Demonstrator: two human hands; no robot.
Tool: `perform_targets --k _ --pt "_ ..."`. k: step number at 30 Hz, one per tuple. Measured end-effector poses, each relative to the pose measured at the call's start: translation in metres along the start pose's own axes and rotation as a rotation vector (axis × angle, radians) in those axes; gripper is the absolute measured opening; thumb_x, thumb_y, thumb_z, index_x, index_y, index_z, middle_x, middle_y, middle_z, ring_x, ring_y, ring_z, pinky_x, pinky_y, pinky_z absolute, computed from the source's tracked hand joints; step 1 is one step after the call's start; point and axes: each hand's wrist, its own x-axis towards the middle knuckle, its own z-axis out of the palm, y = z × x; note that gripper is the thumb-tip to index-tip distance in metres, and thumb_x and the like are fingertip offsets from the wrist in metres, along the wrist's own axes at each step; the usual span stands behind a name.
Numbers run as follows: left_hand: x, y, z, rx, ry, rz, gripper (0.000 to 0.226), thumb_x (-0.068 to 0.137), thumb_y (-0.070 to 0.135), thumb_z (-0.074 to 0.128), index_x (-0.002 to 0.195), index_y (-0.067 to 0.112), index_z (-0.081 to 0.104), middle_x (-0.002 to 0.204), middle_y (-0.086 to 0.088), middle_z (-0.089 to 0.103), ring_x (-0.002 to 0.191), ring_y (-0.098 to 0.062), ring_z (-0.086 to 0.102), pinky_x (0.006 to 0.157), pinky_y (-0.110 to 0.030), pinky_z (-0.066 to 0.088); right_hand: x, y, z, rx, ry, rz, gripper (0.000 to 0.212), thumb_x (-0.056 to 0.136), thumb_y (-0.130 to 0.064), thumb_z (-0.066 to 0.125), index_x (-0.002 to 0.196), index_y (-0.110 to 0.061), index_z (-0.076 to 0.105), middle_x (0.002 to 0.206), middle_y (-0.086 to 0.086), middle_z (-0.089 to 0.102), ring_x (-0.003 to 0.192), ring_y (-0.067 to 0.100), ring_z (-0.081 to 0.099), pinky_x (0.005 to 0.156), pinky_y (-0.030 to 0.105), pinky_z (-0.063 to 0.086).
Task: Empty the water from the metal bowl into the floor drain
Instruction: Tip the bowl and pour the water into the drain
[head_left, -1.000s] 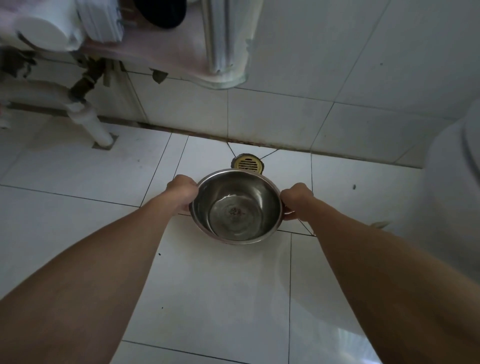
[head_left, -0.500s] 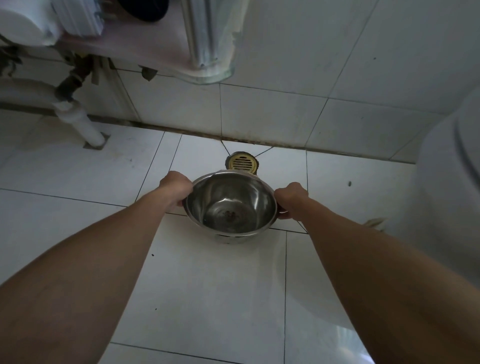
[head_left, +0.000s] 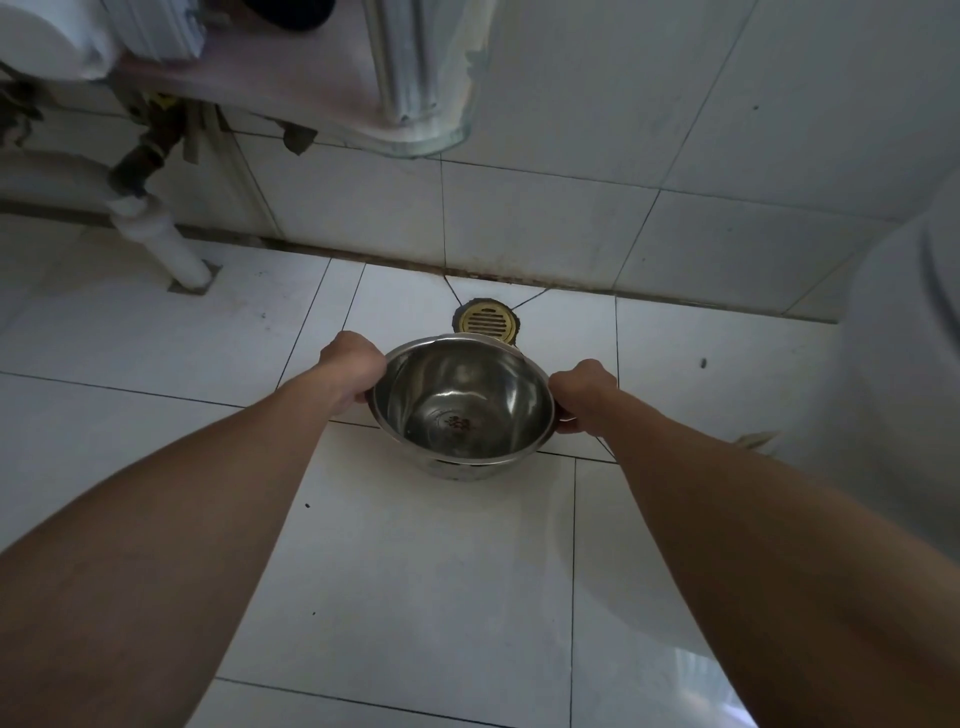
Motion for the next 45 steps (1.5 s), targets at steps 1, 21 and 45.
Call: perform_targets --k 1,21,45 --pt "0.0004 0.0000 0.0001 -0.002 0.004 0.003 0.023 0.092 -0.004 0.052 0.104 -0.008 0.071 0.099 -0.023 0.069 0.081 -0.033 0.064 0.063 -0.035 0.057 0.0001 0.0002 -0.0001 0.002 0.004 -0.001 0.013 0.095 -0.010 0.062 0.085 -0.003 0.059 0.084 0.014 0.066 0.064 0.024 0.065 0.058 0.033 0.060" --pt "-0.0028 0.0008 -0.0022 0.024 0.040 0.023 0.021 0.096 -0.001 0.054 0.106 -0.007 0.071 0.108 -0.025 0.072 0.101 -0.039 0.072 0.089 -0.050 0.062 -0.0049 -0.0021 -0.0023 0.003 -0.029 0.007 0.015 0.095 -0.011 0.062 0.082 -0.004 0.058 0.085 0.013 0.066 0.065 0.023 0.065 0.050 0.029 0.054" --pt "-0.0008 0.0008 -0.0055 0.017 0.074 0.048 0.021 0.091 -0.002 0.058 0.104 -0.006 0.073 0.108 -0.024 0.072 0.100 -0.039 0.071 0.088 -0.052 0.062 -0.0064 -0.0063 -0.0021 0.005 -0.020 0.015 0.009 0.096 -0.007 0.058 0.092 0.001 0.060 0.094 0.018 0.066 0.067 0.025 0.064 0.057 0.031 0.058"
